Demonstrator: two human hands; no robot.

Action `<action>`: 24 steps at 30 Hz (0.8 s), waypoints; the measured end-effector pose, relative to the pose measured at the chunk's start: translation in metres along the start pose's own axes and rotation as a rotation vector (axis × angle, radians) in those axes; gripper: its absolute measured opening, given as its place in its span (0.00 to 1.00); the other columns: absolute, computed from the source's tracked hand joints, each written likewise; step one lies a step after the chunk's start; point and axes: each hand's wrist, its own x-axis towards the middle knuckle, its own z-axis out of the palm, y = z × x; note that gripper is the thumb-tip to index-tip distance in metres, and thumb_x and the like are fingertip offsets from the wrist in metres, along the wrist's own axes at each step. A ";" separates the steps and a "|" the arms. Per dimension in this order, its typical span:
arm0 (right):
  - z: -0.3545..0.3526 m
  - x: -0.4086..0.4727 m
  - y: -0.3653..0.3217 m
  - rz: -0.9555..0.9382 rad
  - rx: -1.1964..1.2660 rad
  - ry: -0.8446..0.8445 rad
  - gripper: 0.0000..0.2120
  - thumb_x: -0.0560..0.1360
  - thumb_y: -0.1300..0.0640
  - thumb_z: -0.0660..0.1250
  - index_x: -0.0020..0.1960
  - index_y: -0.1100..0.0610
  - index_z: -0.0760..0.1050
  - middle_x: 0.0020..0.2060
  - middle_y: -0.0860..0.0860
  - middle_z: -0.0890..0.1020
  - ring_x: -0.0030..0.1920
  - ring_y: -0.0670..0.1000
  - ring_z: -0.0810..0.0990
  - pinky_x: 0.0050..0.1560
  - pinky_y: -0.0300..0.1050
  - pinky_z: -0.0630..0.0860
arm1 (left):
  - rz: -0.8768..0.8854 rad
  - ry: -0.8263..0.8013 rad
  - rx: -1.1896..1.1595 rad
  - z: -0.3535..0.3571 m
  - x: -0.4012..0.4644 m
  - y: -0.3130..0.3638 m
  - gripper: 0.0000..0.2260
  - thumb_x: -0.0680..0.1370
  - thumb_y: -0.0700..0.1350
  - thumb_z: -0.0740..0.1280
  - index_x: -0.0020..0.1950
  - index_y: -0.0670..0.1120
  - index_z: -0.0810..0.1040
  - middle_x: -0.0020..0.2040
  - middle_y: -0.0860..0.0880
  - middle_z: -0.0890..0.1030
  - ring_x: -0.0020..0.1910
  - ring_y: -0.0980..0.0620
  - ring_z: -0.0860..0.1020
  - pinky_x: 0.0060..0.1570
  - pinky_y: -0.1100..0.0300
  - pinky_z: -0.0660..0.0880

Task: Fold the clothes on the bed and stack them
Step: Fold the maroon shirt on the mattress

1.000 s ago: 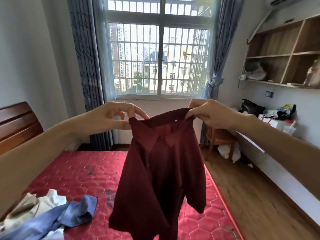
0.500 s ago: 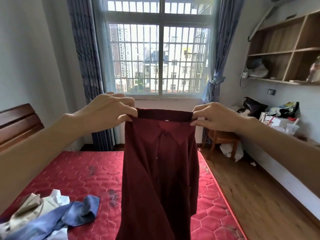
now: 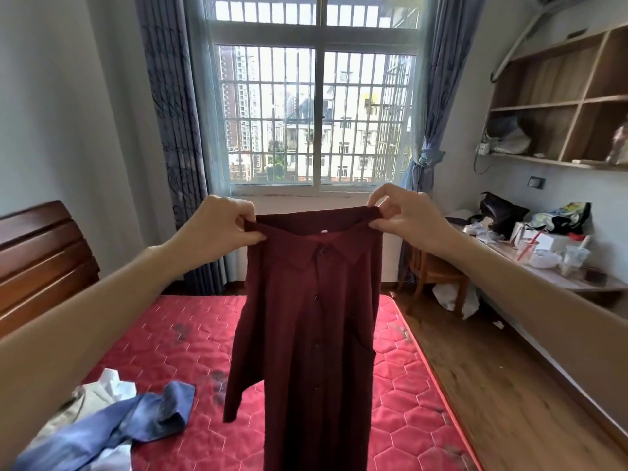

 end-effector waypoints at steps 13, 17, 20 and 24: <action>0.074 0.002 0.001 0.510 0.116 0.139 0.07 0.68 0.61 0.73 0.46 0.60 0.82 0.43 0.56 0.85 0.46 0.56 0.83 0.54 0.51 0.78 | -0.847 -0.203 -0.731 0.057 -0.010 -0.008 0.04 0.72 0.34 0.73 0.44 0.36 0.80 0.40 0.39 0.82 0.28 0.50 0.82 0.29 0.59 0.81; 0.086 -0.010 -0.024 0.427 0.173 0.273 0.05 0.67 0.58 0.74 0.42 0.55 0.80 0.36 0.50 0.83 0.40 0.50 0.82 0.44 0.39 0.76 | -0.818 -0.045 -0.731 0.062 -0.009 0.016 0.05 0.69 0.34 0.75 0.39 0.40 0.81 0.39 0.40 0.83 0.33 0.47 0.82 0.31 0.59 0.80; 0.097 -0.017 -0.049 0.323 0.183 0.300 0.04 0.68 0.56 0.74 0.41 0.53 0.81 0.34 0.44 0.81 0.37 0.44 0.79 0.37 0.27 0.67 | -0.794 0.006 -0.896 0.064 -0.008 0.038 0.04 0.71 0.33 0.73 0.42 0.40 0.81 0.38 0.42 0.83 0.33 0.49 0.82 0.30 0.60 0.79; 0.108 -0.020 -0.074 0.226 0.281 0.294 0.04 0.69 0.58 0.73 0.44 0.54 0.83 0.37 0.47 0.84 0.39 0.47 0.82 0.45 0.41 0.76 | -0.746 0.086 -1.055 0.063 -0.007 0.060 0.04 0.75 0.32 0.69 0.45 0.40 0.81 0.36 0.44 0.81 0.30 0.51 0.82 0.35 0.58 0.82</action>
